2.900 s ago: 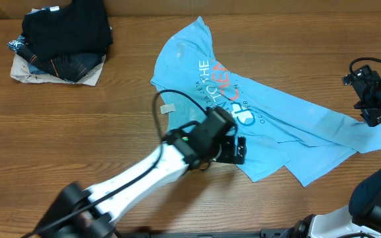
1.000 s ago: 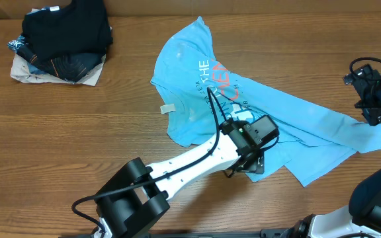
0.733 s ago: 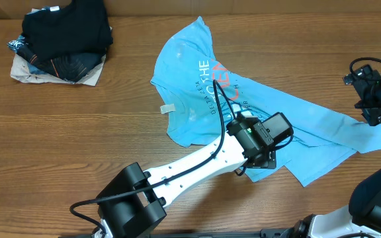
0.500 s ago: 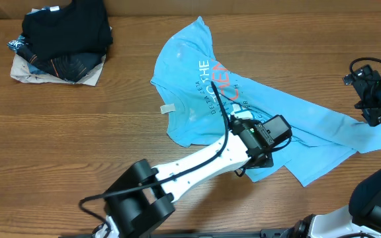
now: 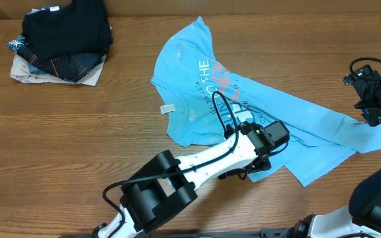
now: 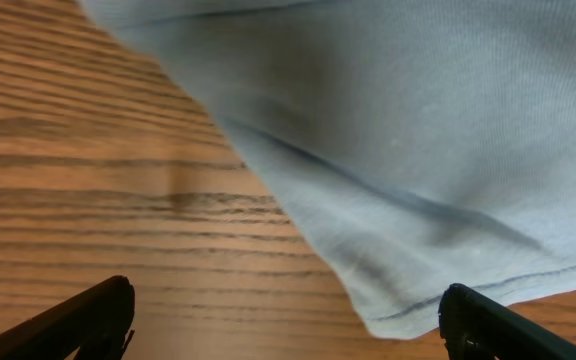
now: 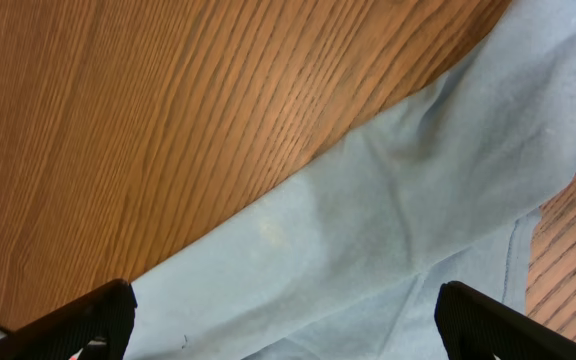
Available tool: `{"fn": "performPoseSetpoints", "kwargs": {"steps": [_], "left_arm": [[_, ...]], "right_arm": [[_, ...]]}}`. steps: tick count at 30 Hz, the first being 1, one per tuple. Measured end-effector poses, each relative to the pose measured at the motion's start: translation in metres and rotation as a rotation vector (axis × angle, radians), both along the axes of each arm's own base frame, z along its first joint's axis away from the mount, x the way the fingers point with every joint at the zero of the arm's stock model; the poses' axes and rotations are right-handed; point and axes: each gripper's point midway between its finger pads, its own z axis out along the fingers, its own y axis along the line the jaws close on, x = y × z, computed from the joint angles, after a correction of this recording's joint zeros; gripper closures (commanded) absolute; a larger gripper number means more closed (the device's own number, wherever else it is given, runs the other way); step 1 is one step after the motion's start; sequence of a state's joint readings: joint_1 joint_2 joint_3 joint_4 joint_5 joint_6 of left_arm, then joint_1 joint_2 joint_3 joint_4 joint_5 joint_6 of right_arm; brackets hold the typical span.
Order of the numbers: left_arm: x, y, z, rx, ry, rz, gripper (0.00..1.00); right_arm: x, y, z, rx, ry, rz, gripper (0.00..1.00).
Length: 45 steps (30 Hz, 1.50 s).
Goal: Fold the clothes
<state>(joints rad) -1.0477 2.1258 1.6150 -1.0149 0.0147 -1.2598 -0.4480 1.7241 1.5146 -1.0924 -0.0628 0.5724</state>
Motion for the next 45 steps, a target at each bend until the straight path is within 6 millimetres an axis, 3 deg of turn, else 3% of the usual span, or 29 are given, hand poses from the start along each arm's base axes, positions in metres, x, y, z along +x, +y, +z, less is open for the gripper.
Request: {"fn": "performPoseSetpoints", "kwargs": {"steps": [8,20,22,26,31,40,45], "left_arm": [[-0.004,-0.003,-0.018,0.007,0.041,0.007,0.0],[-0.01,-0.004,-0.026,0.003,0.092,0.025,0.02],[-0.01,-0.004,-0.026,-0.007,0.116,0.035,0.08],[-0.009,-0.003,-0.027,-0.025,0.17,0.055,0.3],[-0.009,-0.002,-0.026,-0.034,0.197,0.065,0.41],[-0.007,0.005,-0.026,-0.031,0.226,0.064,0.96],[0.007,0.037,-0.025,0.044,0.252,0.116,0.96]], "right_arm": [[0.0,0.0,0.0,0.0,0.0,0.0,0.0],[-0.002,0.001,-0.001,0.004,0.007,0.0,0.0],[-0.002,0.001,-0.001,0.003,0.008,0.0,0.0],[-0.002,0.001,-0.001,0.004,0.008,0.0,0.0],[-0.002,0.001,-0.001,0.004,0.007,0.0,0.0],[-0.002,0.001,-0.001,0.004,0.008,0.0,0.0],[-0.002,0.002,-0.001,0.008,0.007,0.001,0.0]]}}
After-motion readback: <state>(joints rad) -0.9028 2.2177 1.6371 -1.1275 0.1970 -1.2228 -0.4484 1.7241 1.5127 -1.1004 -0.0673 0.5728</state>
